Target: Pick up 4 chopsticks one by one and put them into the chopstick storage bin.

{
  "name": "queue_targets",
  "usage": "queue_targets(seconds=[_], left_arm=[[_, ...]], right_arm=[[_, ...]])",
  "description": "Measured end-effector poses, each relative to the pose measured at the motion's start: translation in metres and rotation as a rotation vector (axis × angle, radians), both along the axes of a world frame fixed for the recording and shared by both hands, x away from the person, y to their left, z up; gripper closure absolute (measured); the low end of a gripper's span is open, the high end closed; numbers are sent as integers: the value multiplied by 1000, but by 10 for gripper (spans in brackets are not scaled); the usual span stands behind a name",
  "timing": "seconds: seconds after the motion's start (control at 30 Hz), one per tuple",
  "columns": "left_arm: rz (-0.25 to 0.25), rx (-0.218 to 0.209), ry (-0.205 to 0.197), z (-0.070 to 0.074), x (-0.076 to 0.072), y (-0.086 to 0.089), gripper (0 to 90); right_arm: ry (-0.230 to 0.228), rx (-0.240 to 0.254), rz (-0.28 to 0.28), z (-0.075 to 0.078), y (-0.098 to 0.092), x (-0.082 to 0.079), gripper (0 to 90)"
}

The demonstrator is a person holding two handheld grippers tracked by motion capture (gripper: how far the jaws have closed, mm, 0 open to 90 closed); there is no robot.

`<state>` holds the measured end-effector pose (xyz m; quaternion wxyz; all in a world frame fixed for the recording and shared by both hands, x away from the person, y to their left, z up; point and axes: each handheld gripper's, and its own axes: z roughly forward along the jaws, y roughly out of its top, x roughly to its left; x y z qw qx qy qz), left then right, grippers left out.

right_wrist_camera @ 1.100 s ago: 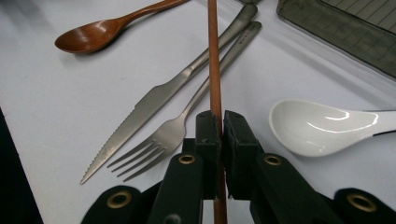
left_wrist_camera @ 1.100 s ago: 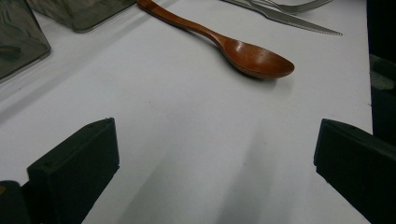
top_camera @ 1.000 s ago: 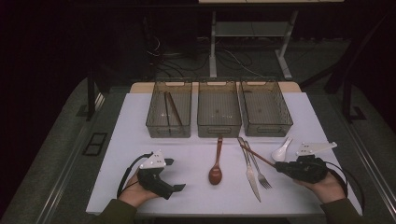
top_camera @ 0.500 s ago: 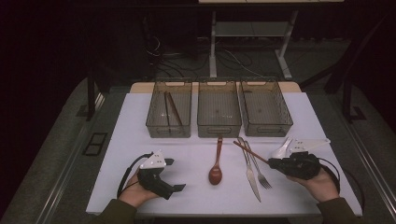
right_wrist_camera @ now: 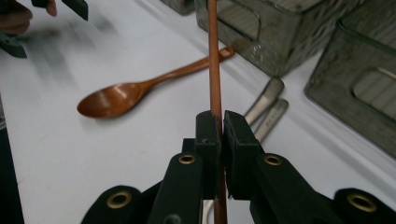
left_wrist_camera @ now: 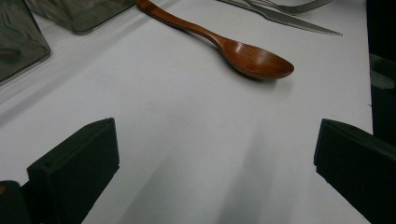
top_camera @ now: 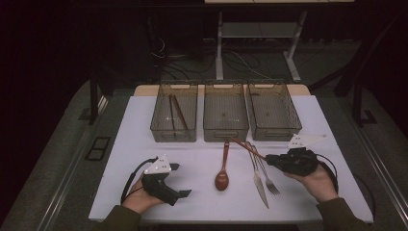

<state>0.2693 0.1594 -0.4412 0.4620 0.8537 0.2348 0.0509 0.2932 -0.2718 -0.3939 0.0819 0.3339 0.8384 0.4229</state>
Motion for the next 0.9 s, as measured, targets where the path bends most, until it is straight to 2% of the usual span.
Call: queue_targets(seconds=[0.33, 0.77, 0.9], left_arm=[[-1, -9, 1, 1, 0, 1, 0], [9, -26, 0, 1, 0, 1, 0], [9, -27, 1, 1, -1, 0, 0]], right_arm=[[-20, 27, -5, 10, 22, 15, 852], [-25, 16, 8, 17, 57, 34, 852], [-38, -8, 17, 21, 68, 39, 852]])
